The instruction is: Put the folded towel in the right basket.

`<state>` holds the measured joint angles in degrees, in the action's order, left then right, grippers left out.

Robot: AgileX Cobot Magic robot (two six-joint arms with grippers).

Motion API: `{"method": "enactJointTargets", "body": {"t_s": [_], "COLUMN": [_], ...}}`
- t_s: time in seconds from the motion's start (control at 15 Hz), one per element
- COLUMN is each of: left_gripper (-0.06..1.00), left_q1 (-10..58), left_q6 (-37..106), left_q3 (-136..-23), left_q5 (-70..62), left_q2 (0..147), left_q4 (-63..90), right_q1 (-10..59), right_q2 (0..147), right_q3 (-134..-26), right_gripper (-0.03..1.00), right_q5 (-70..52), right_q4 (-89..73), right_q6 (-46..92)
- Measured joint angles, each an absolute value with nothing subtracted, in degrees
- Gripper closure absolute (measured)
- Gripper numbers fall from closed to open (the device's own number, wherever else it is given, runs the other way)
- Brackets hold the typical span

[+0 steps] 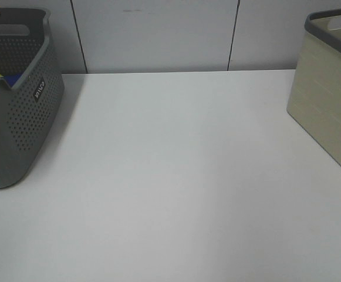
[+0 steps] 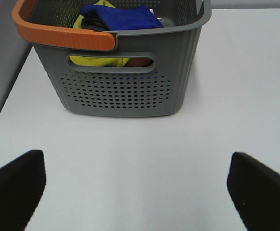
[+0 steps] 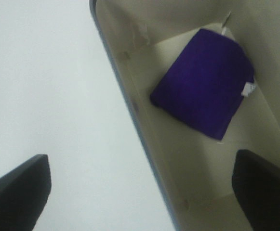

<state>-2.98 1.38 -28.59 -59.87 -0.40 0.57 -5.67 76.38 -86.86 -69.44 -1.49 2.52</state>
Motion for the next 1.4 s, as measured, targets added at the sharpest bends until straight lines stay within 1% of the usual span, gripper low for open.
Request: {"method": "enactJointTargets", "body": {"t_s": [0.13, 0.2, 0.33, 0.53, 0.73, 0.87, 1.07, 1.2, 1.4], "left_gripper": [-0.05, -0.05, -0.05, -0.05, -0.05, -0.05, -0.05, -0.05, -0.05], "left_q1": [-3.0, -3.0, -3.0, -3.0, -3.0, -3.0, -3.0, -3.0, -3.0], "left_q6": [1.4, 1.4, 1.4, 1.4, 1.4, 1.4, 1.4, 1.4, 1.4], "left_q3": [-28.6, -28.6, -28.6, -28.6, -28.6, -28.6, -28.6, -28.6, -28.6], "left_q5": [-59.9, -59.9, -59.9, -59.9, -59.9, -59.9, -59.9, -59.9, -59.9], "left_q2": [-0.4, -0.4, -0.4, -0.4, -0.4, -0.4, -0.4, -0.4, -0.4], "left_q4": [0.6, 0.6, 0.6, 0.6, 0.6, 0.6, 0.6, 0.6, 0.6], "right_q1": [-5.7, -5.7, -5.7, -5.7, -5.7, -5.7, -5.7, -5.7, -5.7], "right_q2": [62.0, 50.3, 36.2, 16.2, 0.9, -0.3, -0.3, -0.3, -0.2], "right_q3": [-73.0, -64.3, -53.7, -41.7, -35.9, -34.4, -28.7, -27.4, -26.4], "right_gripper": [-0.02, -0.02, -0.02, -0.02, -0.02, -0.02, -0.02, -0.02, -0.01], "right_q5": [-68.7, -68.7, -68.7, -68.5, -68.5, -69.7, -68.4, -65.1, -64.0], "right_q4": [-2.6, -2.6, -2.8, -3.4, -3.6, -3.7, -4.1, -5.0, -5.3], "right_q6": [4.0, 5.7, 7.2, 7.4, 7.4, 7.9, 8.0, 8.0, 8.0]}}
